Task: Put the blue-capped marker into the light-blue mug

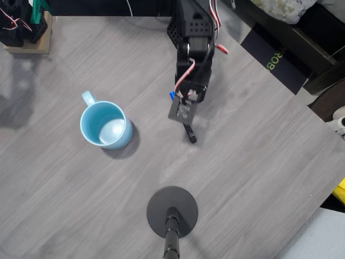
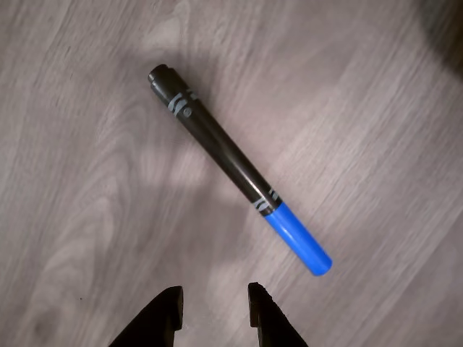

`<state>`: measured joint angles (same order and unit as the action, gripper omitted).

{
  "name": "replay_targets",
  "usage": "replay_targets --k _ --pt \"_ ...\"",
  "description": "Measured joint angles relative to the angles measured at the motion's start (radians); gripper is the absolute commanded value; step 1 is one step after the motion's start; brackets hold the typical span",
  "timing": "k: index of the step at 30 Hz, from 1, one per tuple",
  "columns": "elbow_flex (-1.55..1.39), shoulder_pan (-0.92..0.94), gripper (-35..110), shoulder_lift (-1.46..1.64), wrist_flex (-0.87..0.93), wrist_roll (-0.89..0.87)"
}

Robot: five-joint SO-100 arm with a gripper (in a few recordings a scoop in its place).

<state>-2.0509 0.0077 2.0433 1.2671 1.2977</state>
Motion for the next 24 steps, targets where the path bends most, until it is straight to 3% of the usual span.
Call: replay_targets --k 9,24 --pt "0.281 0.040 14 -0.281 0.173 0.127" --pt "0.420 0.129 14 -0.591 0.135 0.179"
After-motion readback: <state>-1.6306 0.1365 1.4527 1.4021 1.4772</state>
